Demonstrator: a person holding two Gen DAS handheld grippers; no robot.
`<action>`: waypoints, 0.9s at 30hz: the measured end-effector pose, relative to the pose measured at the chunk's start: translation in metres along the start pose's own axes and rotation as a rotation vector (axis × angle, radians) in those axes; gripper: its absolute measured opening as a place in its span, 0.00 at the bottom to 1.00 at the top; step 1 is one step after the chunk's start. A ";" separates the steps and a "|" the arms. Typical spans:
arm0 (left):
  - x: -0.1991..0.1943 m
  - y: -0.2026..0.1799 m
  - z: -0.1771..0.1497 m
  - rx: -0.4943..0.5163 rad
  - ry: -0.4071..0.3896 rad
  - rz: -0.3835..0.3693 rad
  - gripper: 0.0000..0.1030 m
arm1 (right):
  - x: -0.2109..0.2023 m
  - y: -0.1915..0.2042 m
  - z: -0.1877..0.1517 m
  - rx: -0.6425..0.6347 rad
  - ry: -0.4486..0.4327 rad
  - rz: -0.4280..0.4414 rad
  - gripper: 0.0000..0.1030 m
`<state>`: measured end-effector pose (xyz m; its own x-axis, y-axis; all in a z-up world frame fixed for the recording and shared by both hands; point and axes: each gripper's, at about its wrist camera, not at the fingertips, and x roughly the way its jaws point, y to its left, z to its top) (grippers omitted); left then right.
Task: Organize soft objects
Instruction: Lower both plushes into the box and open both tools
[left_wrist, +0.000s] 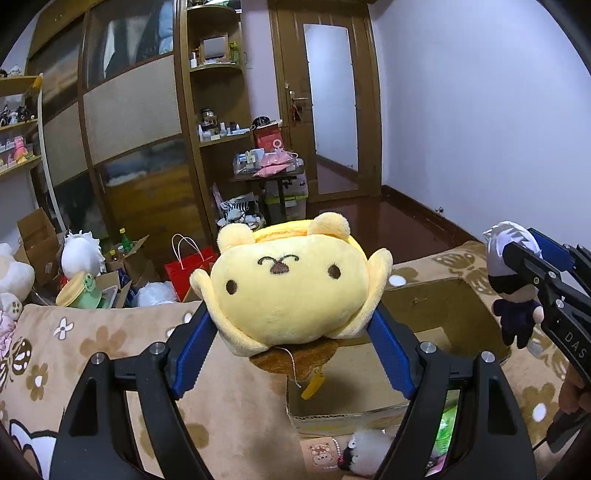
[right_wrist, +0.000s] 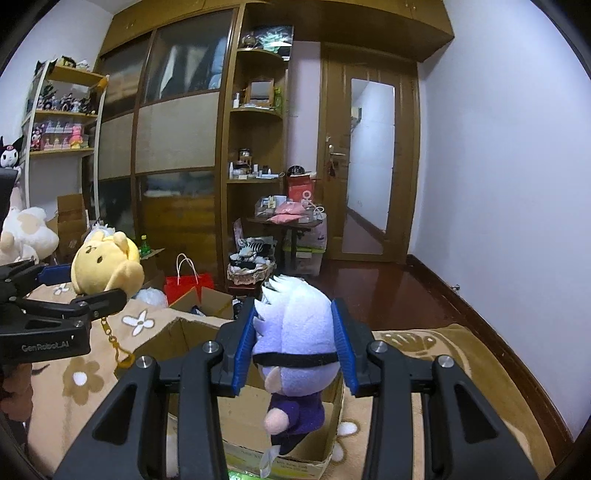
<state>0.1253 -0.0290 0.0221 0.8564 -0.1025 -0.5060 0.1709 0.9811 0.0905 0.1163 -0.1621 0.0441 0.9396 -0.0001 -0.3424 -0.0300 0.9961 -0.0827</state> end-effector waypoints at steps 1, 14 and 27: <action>0.003 0.000 -0.001 0.000 0.005 -0.006 0.77 | 0.003 0.000 0.000 -0.003 0.006 0.001 0.41; 0.037 -0.020 -0.021 0.017 0.094 -0.119 0.78 | 0.034 0.001 -0.026 0.030 0.073 0.083 0.43; 0.057 -0.033 -0.032 0.044 0.180 -0.159 0.84 | 0.044 -0.014 -0.035 0.105 0.112 0.112 0.46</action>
<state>0.1528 -0.0618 -0.0371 0.7168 -0.2206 -0.6615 0.3212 0.9465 0.0324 0.1463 -0.1790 -0.0027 0.8885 0.1073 -0.4462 -0.0912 0.9942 0.0574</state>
